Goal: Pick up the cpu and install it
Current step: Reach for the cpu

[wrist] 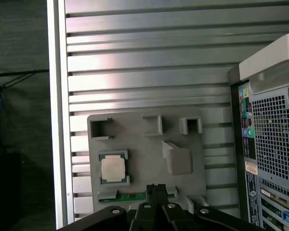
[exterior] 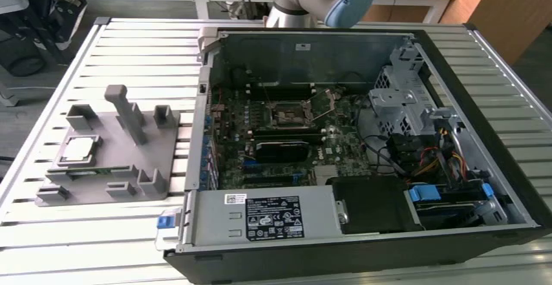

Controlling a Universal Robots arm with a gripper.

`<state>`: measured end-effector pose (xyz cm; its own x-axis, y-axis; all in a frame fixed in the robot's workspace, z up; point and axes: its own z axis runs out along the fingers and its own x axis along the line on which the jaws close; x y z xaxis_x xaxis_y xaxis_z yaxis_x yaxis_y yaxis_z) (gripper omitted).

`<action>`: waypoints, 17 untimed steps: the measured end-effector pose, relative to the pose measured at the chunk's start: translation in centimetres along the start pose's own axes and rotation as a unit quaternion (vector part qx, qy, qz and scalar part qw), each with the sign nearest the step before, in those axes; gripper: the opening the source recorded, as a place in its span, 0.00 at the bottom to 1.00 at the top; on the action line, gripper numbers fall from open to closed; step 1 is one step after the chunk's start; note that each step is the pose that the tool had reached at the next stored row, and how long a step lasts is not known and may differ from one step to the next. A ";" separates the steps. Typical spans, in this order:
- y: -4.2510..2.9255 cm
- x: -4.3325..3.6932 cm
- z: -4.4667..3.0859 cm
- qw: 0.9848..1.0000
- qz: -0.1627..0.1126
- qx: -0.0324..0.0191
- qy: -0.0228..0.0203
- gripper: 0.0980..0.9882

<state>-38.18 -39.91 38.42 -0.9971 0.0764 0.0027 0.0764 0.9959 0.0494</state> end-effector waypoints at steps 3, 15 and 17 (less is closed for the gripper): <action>-0.17 0.15 0.05 1.000 0.000 -0.001 0.005 0.01; -1.33 1.59 0.36 1.000 -0.005 -0.001 0.006 0.01; -1.37 2.04 0.37 1.000 -0.005 -0.001 0.006 0.01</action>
<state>-40.32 -41.10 37.99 -0.9977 0.0656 0.0144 0.0663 0.9965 0.0510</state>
